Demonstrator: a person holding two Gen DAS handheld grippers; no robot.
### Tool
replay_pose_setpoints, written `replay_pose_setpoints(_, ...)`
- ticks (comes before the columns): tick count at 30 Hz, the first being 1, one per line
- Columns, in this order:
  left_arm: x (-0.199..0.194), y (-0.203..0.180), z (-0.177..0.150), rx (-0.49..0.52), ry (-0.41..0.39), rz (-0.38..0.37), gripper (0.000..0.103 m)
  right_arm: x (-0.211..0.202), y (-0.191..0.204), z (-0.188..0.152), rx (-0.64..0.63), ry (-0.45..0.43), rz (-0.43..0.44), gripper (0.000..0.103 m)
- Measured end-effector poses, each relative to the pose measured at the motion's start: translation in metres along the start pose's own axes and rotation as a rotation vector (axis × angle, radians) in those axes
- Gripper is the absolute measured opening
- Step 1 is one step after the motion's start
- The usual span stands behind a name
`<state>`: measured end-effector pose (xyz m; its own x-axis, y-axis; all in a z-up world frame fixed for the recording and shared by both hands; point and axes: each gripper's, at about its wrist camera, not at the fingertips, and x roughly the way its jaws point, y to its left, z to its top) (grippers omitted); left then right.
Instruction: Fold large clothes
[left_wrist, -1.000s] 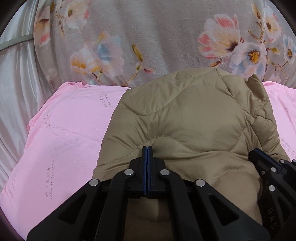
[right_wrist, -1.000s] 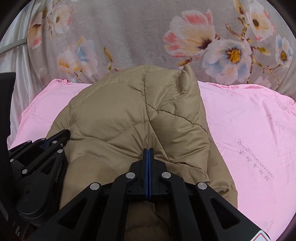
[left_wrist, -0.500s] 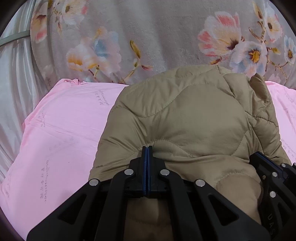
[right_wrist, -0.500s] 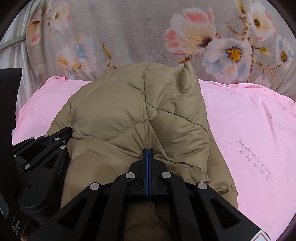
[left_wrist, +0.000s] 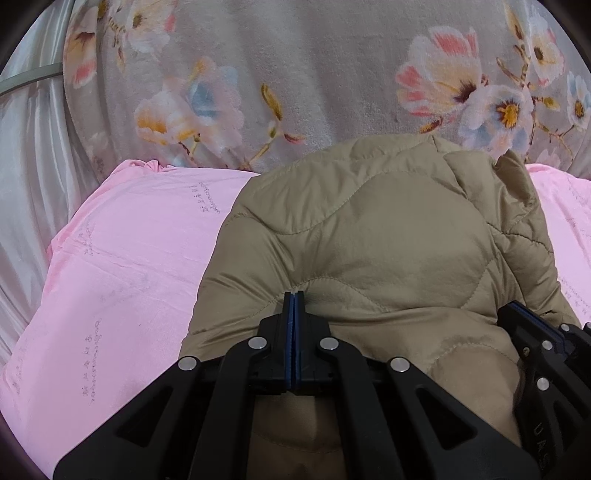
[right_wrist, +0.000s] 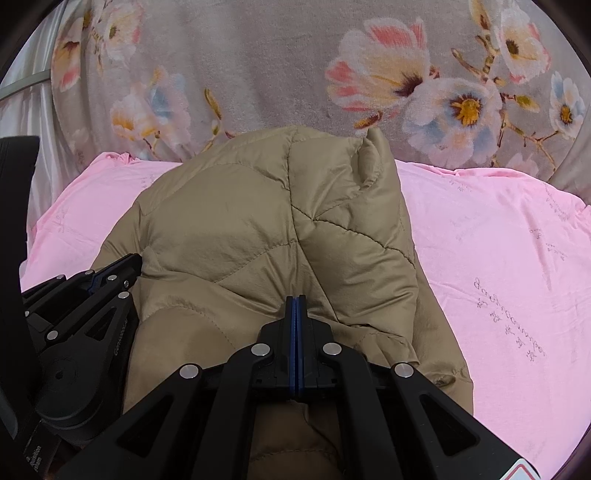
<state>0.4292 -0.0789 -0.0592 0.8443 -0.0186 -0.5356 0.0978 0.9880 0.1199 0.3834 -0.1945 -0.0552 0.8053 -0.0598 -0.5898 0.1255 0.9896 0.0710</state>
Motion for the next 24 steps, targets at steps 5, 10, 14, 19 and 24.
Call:
replay_pose_setpoints(5, -0.040, 0.003, 0.005, 0.054, 0.006, 0.030, 0.031, -0.063, 0.001, 0.015, 0.014, -0.077, 0.021, 0.004)
replay_pose_setpoints(10, -0.088, 0.022, 0.005, -0.004, 0.015, 0.000, 0.037, -0.089, -0.013, 0.007, 0.048, -0.055, -0.010, 0.004)
replay_pose_setpoints(14, -0.103, 0.027, -0.005, 0.001, 0.024, 0.002, 0.037, -0.078, -0.029, -0.011, 0.113, 0.039, -0.001, 0.004)
replay_pose_setpoints(19, -0.083, 0.027, -0.024, 0.016, 0.089, 0.016, 0.036, -0.052, -0.028, -0.036, 0.089, 0.107, -0.002, 0.003)
replay_pose_setpoints(24, -0.064, 0.024, -0.038, 0.021, 0.085, 0.038, 0.036, -0.041, -0.016, -0.046, 0.013, 0.102, -0.040, 0.001)
